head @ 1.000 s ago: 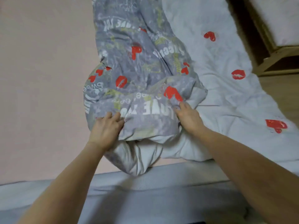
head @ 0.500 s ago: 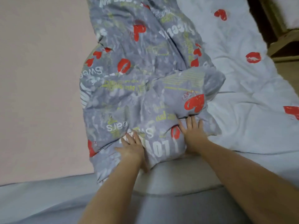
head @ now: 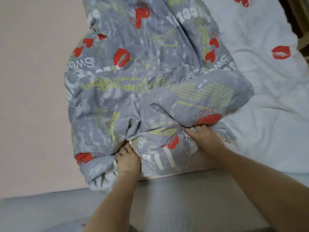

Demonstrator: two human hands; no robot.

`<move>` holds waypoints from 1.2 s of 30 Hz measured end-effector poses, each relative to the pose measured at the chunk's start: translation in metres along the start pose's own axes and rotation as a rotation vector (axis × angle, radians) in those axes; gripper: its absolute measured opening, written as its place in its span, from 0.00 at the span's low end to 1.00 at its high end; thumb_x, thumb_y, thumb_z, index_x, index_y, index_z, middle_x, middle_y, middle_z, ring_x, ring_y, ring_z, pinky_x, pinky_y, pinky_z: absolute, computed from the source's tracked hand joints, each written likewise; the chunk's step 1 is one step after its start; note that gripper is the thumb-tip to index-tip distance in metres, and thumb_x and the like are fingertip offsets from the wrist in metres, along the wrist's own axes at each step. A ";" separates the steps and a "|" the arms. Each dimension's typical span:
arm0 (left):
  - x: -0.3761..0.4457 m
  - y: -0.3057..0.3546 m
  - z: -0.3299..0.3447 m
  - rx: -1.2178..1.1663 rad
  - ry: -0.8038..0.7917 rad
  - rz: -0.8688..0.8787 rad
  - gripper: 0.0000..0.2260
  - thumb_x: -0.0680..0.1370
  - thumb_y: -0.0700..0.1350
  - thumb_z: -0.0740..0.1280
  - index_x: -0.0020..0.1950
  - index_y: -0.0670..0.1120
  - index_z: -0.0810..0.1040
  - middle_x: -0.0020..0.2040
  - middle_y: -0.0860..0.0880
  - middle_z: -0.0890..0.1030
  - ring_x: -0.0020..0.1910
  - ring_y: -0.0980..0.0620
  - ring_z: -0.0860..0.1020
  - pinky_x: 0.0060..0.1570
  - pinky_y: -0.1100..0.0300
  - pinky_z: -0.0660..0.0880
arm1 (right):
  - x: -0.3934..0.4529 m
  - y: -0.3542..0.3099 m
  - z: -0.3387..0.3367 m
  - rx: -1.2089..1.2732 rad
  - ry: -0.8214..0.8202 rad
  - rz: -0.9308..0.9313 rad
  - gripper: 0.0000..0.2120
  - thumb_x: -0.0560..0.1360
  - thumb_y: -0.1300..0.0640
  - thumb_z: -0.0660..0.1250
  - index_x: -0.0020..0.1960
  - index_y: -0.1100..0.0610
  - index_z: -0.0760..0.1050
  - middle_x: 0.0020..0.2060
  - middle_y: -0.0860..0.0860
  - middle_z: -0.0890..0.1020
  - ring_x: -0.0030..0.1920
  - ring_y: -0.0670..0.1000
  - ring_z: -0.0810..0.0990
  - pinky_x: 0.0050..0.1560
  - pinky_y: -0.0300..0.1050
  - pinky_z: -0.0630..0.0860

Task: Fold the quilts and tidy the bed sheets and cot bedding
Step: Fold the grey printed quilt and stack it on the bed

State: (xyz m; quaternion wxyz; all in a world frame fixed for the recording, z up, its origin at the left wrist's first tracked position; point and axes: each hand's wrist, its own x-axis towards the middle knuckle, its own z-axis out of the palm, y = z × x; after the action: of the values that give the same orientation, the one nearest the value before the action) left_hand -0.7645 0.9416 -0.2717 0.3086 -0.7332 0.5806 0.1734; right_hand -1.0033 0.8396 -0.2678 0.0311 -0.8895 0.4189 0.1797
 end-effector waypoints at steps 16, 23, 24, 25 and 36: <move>-0.225 -0.099 -0.306 0.114 0.589 -0.011 0.13 0.79 0.42 0.59 0.61 0.47 0.77 0.59 0.47 0.80 0.62 0.46 0.74 0.55 0.56 0.71 | -0.142 0.080 -0.311 -0.070 0.191 0.270 0.27 0.65 0.42 0.69 0.62 0.47 0.68 0.57 0.52 0.75 0.57 0.56 0.75 0.52 0.48 0.71; -0.327 -0.095 -0.271 0.006 0.414 0.112 0.14 0.79 0.41 0.60 0.63 0.42 0.76 0.62 0.41 0.78 0.62 0.43 0.76 0.59 0.53 0.72 | -0.251 0.033 -0.315 -0.098 0.220 0.211 0.17 0.72 0.57 0.63 0.60 0.48 0.73 0.61 0.50 0.71 0.62 0.54 0.71 0.57 0.48 0.68; -0.338 -0.104 -0.278 0.013 0.435 0.118 0.13 0.80 0.43 0.60 0.62 0.42 0.77 0.61 0.42 0.78 0.61 0.43 0.76 0.58 0.54 0.72 | -0.259 0.028 -0.326 -0.076 0.209 0.201 0.16 0.72 0.59 0.63 0.59 0.50 0.73 0.61 0.51 0.72 0.60 0.55 0.73 0.56 0.49 0.71; -0.349 -0.117 -0.294 0.024 0.494 0.101 0.13 0.80 0.45 0.61 0.61 0.43 0.78 0.60 0.42 0.79 0.60 0.43 0.77 0.57 0.54 0.72 | -0.264 0.027 -0.346 -0.046 0.222 0.204 0.15 0.73 0.59 0.63 0.59 0.51 0.73 0.60 0.52 0.72 0.59 0.55 0.74 0.54 0.49 0.72; -0.334 -0.154 -0.208 -0.402 0.332 0.019 0.16 0.78 0.42 0.63 0.64 0.40 0.76 0.63 0.41 0.78 0.58 0.44 0.78 0.47 0.61 0.75 | -0.250 -0.051 -0.309 0.175 0.026 0.150 0.05 0.77 0.54 0.60 0.50 0.48 0.72 0.57 0.56 0.79 0.58 0.57 0.78 0.53 0.46 0.73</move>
State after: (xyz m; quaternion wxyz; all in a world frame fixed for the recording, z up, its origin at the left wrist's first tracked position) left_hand -0.7273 1.0745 0.1276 0.0555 -0.7928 0.5840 0.1653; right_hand -1.0200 0.9925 0.1020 0.0898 -0.8519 0.4987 0.1324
